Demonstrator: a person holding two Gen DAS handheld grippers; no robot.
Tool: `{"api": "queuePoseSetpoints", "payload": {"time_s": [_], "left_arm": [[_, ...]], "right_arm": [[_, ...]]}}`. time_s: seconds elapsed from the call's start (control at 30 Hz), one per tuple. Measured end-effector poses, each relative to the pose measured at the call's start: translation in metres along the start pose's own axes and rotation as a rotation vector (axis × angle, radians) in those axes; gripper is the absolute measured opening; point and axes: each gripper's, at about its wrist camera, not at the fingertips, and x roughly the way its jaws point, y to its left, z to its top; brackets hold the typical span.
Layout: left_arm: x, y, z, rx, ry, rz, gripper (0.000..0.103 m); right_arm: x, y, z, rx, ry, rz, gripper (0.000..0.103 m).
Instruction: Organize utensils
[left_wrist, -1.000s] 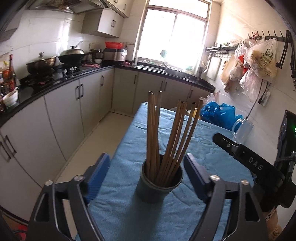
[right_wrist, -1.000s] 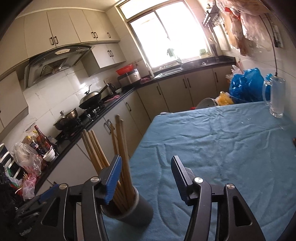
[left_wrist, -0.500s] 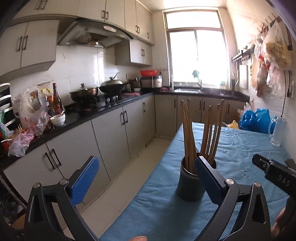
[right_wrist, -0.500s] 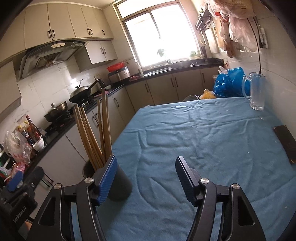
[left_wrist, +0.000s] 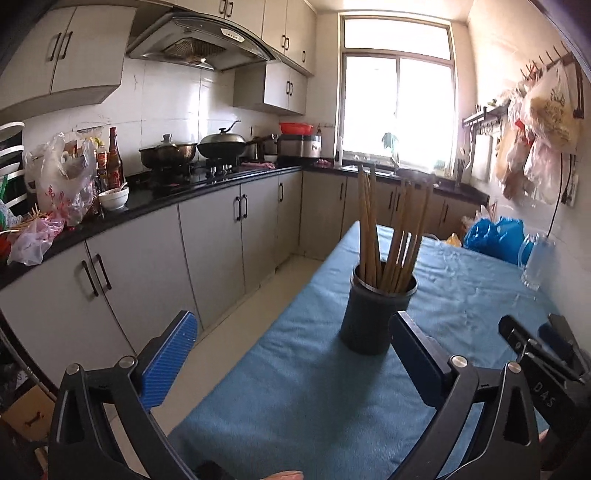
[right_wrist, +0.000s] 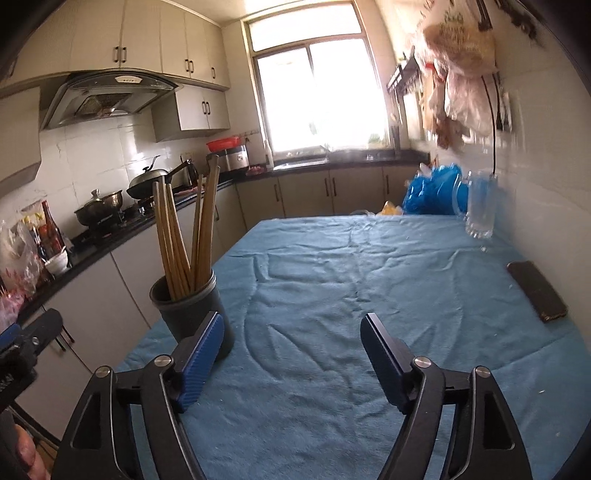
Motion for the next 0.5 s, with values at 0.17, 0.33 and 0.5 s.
{"api": "queuePoseSetpoints", "payload": {"time_s": [0.17,0.33,0.5], "left_arm": [[-0.005,-0.006,-0.014,0.029,0.002,0.009,0.103],[-0.012,-0.008,-0.019,0.04,-0.014,0.033,0.103],[-0.015,-0.009,-0.021,0.044,-0.019,0.034,0.103]], "right_arm": [[-0.018,0.002,-0.009,-0.055,-0.084,-0.05,0.09],[-0.03,-0.003,-0.012,-0.057,-0.127,-0.073,0.093],[-0.033,-0.006,-0.014,-0.045,-0.123,-0.067,0.093]]}}
